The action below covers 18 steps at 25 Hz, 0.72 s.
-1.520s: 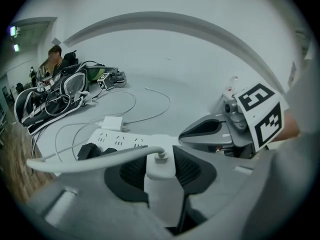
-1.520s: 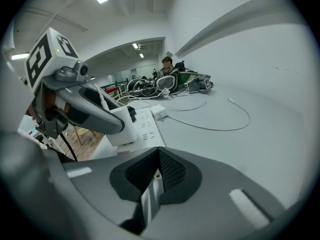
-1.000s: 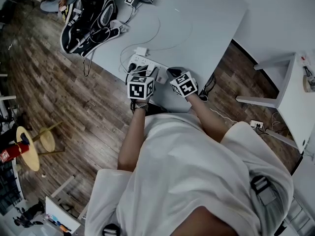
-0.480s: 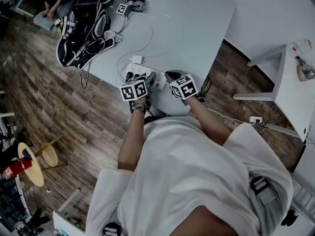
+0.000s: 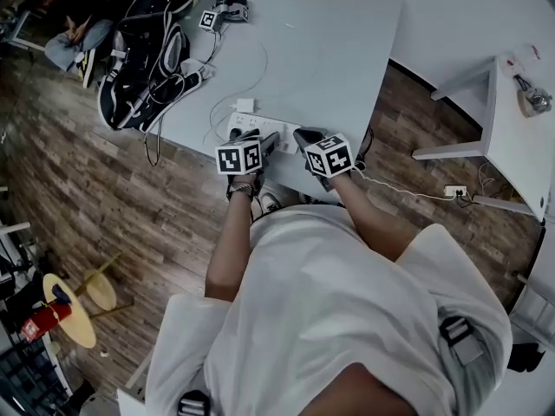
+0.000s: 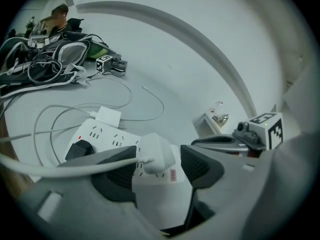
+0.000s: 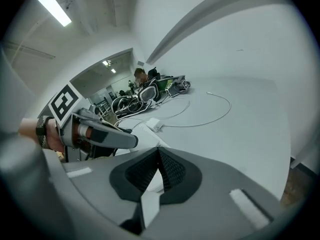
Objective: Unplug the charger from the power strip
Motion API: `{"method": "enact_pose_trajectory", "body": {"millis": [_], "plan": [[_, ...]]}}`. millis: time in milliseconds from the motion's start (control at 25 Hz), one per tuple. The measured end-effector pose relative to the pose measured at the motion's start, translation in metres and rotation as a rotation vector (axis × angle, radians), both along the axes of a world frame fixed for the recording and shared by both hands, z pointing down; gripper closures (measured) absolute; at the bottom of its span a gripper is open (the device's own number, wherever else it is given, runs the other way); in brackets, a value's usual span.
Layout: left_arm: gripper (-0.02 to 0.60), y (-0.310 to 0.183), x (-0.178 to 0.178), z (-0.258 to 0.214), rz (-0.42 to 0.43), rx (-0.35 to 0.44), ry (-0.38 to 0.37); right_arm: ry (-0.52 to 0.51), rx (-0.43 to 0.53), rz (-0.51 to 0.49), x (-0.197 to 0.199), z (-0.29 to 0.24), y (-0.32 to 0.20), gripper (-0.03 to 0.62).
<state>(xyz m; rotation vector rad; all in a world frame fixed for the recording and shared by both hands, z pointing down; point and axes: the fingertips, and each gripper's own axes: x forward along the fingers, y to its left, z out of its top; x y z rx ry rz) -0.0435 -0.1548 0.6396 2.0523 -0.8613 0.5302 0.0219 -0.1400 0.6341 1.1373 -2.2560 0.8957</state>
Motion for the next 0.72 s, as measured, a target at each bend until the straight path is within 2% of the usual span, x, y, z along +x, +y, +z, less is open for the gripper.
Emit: {"method": "enact_pose_trajectory", "body": {"millis": [120, 240, 520, 720], "plan": [[0.301, 0.015, -0.002, 0.001, 0.086, 0.017, -0.005, -0.011, -0.021, 0.017, -0.008, 0.005, 0.005, 0.591], [0.301, 0.029, -0.011, 0.005, 0.13, 0.012, -0.013, -0.015, -0.032, 0.033, -0.015, 0.007, 0.008, 0.591], [0.301, 0.054, -0.036, 0.008, 0.119, -0.019, -0.007, -0.018, -0.012, 0.057, -0.018, -0.005, 0.008, 0.591], [0.306, 0.052, -0.046, -0.007, 0.109, 0.044, 0.027, -0.011, 0.059, 0.058, -0.02, -0.028, 0.003, 0.591]]}}
